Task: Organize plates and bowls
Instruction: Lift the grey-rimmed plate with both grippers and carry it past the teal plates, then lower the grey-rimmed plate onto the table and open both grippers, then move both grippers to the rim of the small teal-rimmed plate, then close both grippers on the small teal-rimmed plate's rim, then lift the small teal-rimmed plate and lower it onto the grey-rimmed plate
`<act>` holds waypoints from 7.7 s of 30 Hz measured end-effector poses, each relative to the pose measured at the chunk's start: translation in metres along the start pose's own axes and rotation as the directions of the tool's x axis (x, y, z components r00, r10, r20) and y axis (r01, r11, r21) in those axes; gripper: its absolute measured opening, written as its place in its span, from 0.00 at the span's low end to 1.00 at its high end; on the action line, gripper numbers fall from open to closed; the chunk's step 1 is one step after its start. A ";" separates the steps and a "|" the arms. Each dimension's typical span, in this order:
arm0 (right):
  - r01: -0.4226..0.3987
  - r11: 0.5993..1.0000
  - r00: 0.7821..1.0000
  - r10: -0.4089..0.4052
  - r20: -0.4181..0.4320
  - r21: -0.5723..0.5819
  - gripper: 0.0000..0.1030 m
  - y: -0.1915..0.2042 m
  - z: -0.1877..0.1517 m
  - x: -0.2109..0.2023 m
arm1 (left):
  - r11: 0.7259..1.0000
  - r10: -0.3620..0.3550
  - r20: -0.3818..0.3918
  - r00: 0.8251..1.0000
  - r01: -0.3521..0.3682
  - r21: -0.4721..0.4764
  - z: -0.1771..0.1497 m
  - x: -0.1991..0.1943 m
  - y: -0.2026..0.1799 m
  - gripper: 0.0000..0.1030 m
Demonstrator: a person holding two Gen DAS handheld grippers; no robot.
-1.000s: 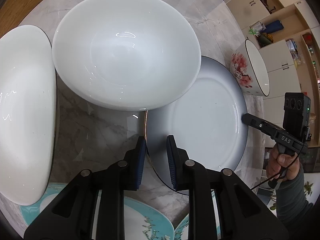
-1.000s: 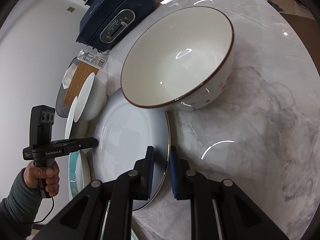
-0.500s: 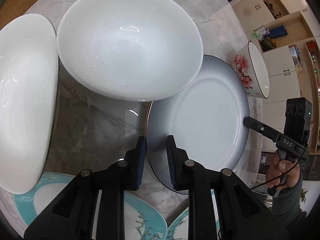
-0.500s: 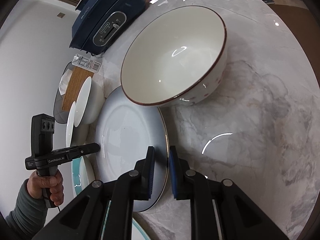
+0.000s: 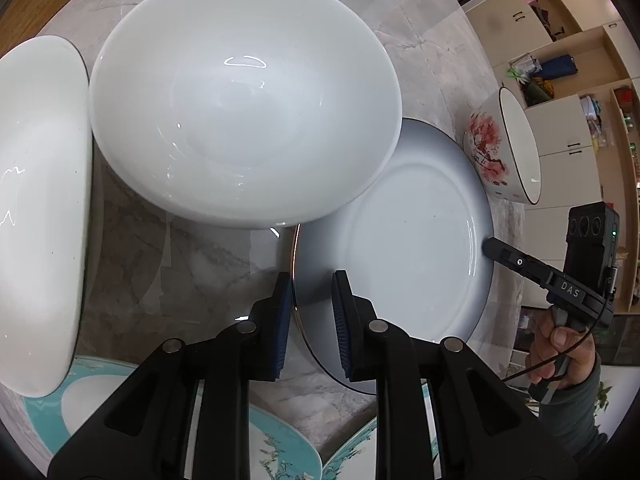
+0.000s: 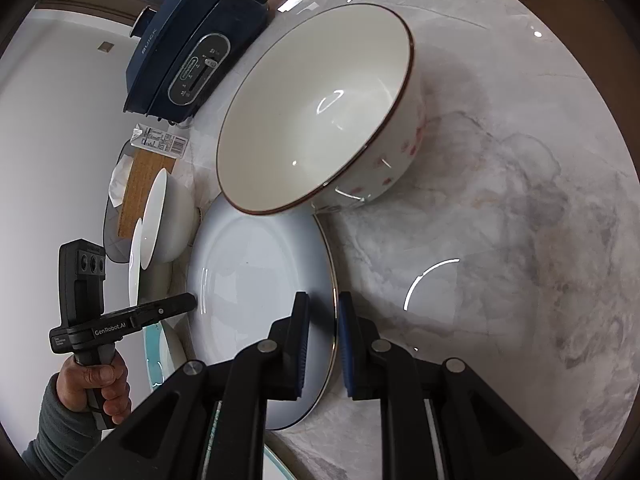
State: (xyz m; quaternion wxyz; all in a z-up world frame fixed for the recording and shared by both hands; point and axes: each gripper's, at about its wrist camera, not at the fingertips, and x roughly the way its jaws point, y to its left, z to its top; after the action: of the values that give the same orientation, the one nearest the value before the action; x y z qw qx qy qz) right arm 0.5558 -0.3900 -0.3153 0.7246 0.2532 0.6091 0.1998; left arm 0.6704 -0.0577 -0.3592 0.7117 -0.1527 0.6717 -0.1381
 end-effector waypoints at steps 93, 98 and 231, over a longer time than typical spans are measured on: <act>0.013 1.000 0.993 -0.010 -0.121 0.025 0.15 0.089 -0.373 -0.055 | 0.992 -0.078 0.054 0.995 0.083 -0.096 -0.433 -0.118 0.115 0.16; 0.034 0.999 0.991 -0.030 -0.129 0.033 0.16 0.080 -0.378 -0.044 | 0.992 -0.080 0.043 0.996 0.084 -0.093 -0.434 -0.106 0.118 0.16; 0.059 0.994 0.996 -0.065 -0.066 -0.094 0.11 0.020 -0.189 -0.097 | 0.998 -0.030 0.081 0.996 0.035 -0.058 -0.256 -0.045 -0.007 0.11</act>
State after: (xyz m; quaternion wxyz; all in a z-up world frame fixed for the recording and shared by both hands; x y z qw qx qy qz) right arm 0.3525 -0.4087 -0.2519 0.7200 0.1934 0.6313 0.2137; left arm 0.4118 -0.0540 -0.3284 0.7309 -0.1901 0.6438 -0.1232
